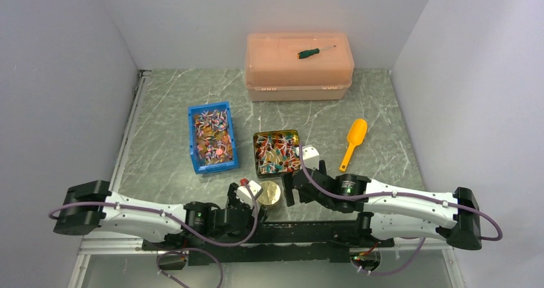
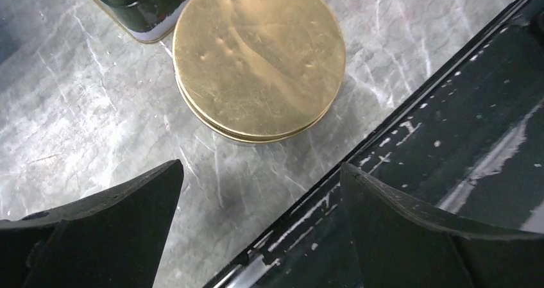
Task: Pack the candies
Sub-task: Pick up the packing bottle from the center of the board.
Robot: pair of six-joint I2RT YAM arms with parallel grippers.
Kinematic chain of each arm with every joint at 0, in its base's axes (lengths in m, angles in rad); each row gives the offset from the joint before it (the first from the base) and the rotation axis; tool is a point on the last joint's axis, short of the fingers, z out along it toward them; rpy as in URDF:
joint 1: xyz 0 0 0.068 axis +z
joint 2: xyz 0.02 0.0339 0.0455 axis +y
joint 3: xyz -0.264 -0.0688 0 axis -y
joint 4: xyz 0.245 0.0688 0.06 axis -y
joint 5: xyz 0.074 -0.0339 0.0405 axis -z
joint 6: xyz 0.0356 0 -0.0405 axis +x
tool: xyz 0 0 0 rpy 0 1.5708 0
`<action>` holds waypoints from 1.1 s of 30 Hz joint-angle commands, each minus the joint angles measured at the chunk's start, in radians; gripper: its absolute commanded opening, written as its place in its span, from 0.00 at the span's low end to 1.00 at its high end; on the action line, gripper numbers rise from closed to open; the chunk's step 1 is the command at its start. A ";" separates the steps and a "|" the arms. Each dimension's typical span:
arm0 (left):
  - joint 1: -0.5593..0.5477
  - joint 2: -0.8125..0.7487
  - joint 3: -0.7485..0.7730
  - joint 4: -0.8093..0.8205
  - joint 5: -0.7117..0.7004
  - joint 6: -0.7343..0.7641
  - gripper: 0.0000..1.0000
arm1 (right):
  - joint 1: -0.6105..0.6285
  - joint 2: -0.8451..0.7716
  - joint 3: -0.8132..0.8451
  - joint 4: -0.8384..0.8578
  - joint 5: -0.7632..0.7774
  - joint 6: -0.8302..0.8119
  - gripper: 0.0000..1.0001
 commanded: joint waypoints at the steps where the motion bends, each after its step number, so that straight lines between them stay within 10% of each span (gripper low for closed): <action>1: -0.007 0.105 -0.041 0.271 -0.050 0.107 0.97 | -0.005 0.007 0.005 0.024 0.012 0.006 1.00; 33: 0.003 0.780 -0.220 1.529 -0.084 0.476 0.95 | -0.005 -0.008 -0.016 -0.001 -0.017 0.044 1.00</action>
